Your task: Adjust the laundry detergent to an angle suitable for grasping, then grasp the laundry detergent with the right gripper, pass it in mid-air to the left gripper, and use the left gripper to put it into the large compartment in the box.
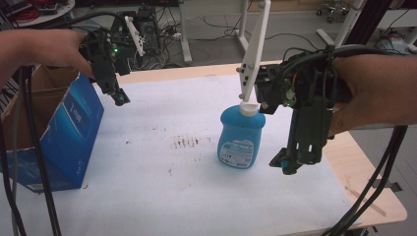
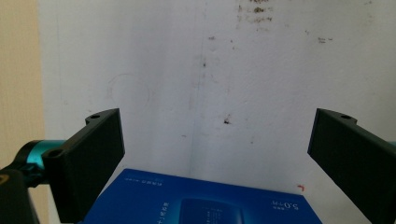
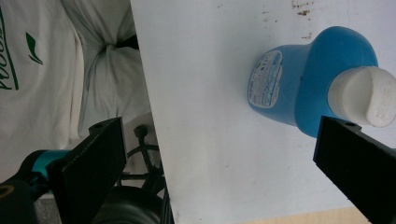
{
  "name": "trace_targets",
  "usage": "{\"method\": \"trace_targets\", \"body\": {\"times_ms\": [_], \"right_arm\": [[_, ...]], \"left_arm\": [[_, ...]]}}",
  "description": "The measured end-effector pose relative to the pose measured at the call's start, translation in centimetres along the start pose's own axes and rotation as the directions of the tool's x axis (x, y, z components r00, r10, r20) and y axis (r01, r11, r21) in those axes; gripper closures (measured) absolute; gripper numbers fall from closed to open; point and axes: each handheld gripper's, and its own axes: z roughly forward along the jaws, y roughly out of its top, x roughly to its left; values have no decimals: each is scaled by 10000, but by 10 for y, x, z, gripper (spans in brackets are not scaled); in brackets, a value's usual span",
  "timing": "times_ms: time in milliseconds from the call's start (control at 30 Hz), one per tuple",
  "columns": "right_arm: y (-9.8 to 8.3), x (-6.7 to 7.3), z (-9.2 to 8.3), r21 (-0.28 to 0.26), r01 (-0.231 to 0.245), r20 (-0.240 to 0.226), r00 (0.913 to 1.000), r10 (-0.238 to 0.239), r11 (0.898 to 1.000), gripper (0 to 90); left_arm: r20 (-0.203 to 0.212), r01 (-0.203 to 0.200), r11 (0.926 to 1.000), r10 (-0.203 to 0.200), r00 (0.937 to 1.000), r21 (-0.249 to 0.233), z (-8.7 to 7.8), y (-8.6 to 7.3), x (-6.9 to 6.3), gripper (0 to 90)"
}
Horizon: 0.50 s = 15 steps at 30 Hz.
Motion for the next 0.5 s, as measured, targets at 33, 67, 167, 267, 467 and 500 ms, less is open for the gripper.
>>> {"method": "trace_targets", "body": {"times_ms": [33, 67, 167, 267, 467, 500], "right_arm": [[0, 0, 0, 0, 0, 0, 10000, 0, 10000, 22], [-1, 0, -1, -55, -6, 15, 10000, 6, 10000, 21], [-6, -4, -2, -218, -170, 218, 9996, 175, 9996, 21], [-10, -8, -1, -523, -452, 396, 9981, 473, 9976, 21], [-17, -14, 0, -772, -694, 563, 9957, 738, 9946, 21], [-21, -17, 0, -998, -867, 573, 9940, 927, 9912, 21]], "left_arm": [[0, 0, 10000, 0, 10000, 0, 0, 0, 0, 37], [0, 14, 10000, -14, 10000, -24, 0, 0, 0, 37], [16, 7, 10000, -7, 10000, 40, 1, 0, 1, 37], [25, -28, 10000, 28, 10000, 94, 2, 1, 1, 38], [16, -50, 10000, 50, 10000, 30, 4, 2, 2, 37], [22, -63, 9999, 63, 10000, 83, 5, 2, 2, 37]]}}
